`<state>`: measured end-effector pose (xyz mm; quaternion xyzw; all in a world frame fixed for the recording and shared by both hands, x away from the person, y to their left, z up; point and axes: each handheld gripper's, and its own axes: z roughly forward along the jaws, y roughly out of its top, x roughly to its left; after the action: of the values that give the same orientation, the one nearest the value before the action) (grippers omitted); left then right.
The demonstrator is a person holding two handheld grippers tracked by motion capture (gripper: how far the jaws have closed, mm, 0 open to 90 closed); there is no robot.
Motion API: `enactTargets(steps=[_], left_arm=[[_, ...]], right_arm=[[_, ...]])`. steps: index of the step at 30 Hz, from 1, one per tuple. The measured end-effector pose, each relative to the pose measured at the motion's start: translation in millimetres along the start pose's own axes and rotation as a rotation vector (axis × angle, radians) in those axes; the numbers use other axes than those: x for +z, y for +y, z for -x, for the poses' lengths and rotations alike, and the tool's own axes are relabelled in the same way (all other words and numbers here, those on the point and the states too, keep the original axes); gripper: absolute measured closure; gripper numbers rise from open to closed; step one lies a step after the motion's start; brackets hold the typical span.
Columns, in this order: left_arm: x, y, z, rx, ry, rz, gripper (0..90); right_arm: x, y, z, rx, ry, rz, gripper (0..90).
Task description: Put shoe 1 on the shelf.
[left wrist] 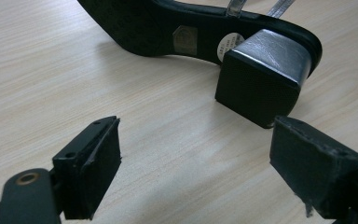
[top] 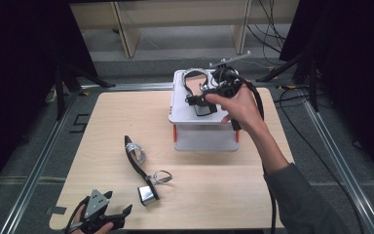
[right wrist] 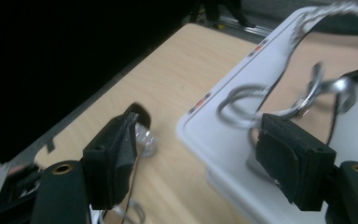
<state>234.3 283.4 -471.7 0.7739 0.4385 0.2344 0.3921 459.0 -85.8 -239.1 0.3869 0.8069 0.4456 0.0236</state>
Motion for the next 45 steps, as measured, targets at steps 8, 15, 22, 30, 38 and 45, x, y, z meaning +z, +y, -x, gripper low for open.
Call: enactTargets(steps=[8,15,22,30,38,45], left_arm=[[-0.2,-0.2,0.8,-0.025,0.003,0.014,16.0],[-0.1,-0.2,0.2,-0.027,0.003,0.014,16.0],[-0.6,-0.1,-2.8,0.004,0.012,-0.002,16.0],[-0.6,0.7,-1.0,-0.026,0.005,0.023,16.0],[-1.2,1.2,-3.2,0.004,0.009,0.008,16.0],[-0.8,0.2,-0.4,-0.022,-0.001,0.024,16.0]], right_arm=[[-3.6,-59.5,-21.5,-0.102,0.101,-0.019,31.2],[15.2,-113.1,-25.2,-0.157,0.162,-0.060,35.9],[36.0,-145.8,-19.2,-0.139,0.185,-0.071,37.5],[65.9,-180.9,-11.2,-0.124,0.196,-0.138,37.6],[96.4,-197.7,-16.7,-0.190,0.188,-0.164,37.9],[118.6,-201.6,-26.4,-0.222,0.180,-0.172,38.5]])
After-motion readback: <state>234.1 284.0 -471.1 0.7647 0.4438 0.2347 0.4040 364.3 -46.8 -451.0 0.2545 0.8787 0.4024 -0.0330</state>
